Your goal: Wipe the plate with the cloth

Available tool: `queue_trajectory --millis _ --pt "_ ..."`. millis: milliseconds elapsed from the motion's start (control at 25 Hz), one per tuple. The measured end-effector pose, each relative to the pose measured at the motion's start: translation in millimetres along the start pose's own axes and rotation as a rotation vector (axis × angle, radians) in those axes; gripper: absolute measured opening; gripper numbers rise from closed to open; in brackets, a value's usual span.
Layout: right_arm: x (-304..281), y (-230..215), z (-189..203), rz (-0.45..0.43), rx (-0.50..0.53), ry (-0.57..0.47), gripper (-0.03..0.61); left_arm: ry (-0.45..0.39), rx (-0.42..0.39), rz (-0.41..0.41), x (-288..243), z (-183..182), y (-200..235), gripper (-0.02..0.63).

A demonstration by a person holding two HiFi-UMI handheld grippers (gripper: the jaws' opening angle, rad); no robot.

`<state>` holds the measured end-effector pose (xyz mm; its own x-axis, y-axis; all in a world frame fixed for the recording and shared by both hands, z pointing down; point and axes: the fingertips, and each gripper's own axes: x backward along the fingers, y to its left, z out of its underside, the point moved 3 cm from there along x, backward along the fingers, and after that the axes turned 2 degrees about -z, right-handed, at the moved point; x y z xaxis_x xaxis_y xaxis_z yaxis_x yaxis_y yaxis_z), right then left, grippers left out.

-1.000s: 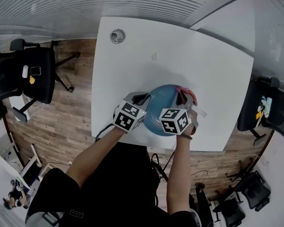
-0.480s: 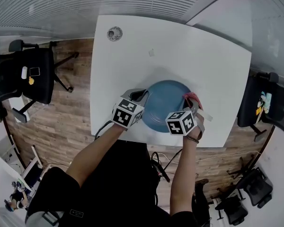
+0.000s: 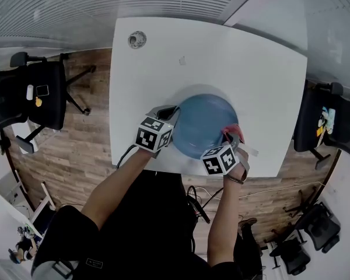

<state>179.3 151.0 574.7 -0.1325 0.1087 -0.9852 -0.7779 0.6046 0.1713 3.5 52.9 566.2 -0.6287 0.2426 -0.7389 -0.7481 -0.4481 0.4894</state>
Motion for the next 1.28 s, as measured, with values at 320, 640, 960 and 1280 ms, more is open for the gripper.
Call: queue_trajectory --millis 320,640,960,1280 --pt "7 47 13 -0.153 0.04 0.039 0.012 0.001 -0.001 -0.011 0 0 1 0.015" --pt "15 84 10 -0.264 0.067 0.025 0.012 0.001 0.021 -0.011 1 2 1 0.018" --pt "21 117 -5 -0.38 0.111 -0.006 0.012 -0.004 0.037 -0.005 -1 0 1 0.02" --pt "27 148 -38 -0.42 0.209 -0.1 0.014 -0.006 0.044 0.005 0 2 3 0.02"
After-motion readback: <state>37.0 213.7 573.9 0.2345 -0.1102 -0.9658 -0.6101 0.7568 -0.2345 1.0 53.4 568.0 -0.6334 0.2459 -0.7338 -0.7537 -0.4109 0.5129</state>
